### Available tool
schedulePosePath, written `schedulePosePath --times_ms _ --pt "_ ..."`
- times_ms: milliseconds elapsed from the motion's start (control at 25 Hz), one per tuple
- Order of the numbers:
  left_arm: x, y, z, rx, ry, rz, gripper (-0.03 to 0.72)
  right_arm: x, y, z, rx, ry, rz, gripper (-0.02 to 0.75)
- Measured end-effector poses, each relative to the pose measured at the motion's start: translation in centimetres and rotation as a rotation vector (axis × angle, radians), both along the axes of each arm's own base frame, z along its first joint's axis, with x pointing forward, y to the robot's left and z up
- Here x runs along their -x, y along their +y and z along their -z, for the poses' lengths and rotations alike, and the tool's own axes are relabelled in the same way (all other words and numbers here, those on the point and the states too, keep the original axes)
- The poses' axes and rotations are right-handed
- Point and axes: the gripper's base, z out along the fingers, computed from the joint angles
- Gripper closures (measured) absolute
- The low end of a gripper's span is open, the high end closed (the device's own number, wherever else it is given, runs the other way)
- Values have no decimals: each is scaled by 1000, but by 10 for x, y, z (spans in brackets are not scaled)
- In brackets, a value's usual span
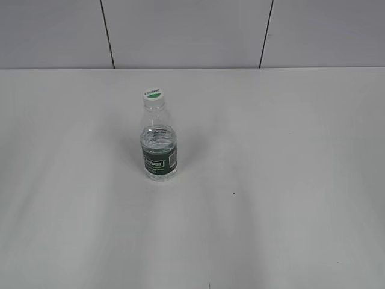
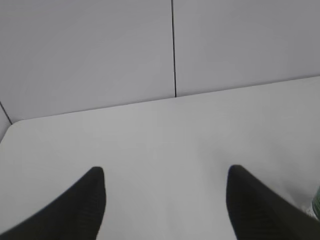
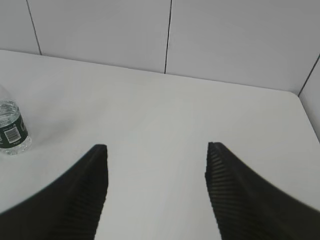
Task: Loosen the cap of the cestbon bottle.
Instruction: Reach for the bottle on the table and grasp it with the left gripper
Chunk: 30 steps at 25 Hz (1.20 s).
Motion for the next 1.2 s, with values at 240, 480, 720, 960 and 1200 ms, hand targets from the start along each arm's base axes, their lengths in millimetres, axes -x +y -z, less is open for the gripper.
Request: schedulePosePath --times_ms 240,480,720,960,1200 --pt "-49 -7 31 -13 74 32 225 0 0 -1 2 -12 -6 265" --pt "-89 -14 51 -55 110 93 225 0 1 -1 0 -12 -6 265" --pt "-114 -7 68 46 110 167 225 0 1 -1 0 -13 -6 265" --pt "-134 25 75 135 76 342 225 0 1 -1 0 -13 -6 265" --pt "-154 26 95 127 93 614 225 -2 1 -1 0 -7 -6 265"
